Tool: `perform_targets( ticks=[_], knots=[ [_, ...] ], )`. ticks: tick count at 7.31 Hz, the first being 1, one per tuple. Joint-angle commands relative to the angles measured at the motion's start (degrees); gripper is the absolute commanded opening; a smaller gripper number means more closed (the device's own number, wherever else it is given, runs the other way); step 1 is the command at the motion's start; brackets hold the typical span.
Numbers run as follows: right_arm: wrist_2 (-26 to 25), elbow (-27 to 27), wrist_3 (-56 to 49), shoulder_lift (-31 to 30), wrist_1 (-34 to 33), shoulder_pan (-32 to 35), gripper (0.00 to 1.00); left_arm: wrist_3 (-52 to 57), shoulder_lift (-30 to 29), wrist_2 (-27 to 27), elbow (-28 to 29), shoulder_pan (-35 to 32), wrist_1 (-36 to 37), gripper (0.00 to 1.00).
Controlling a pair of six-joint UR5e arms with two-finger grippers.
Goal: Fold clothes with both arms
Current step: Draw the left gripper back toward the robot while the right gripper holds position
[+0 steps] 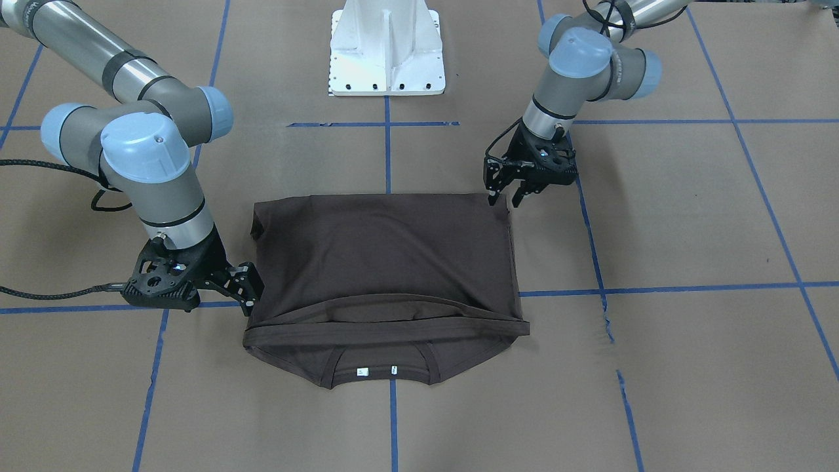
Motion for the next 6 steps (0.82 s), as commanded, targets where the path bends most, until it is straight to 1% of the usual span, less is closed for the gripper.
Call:
perform_targets(
  ticks=[1, 6],
  knots=[
    [-0.15, 0.52, 0.21, -0.36, -0.05, 0.02, 1.00, -1.66, 0.20, 0.83, 0.58, 1.29, -0.03, 0.44],
    [-0.15, 0.43, 0.03, -0.45, -0.05, -0.07, 1.00, -1.22, 0.46, 0.83, 0.77, 1.29, 0.40, 0.44]
  ],
)
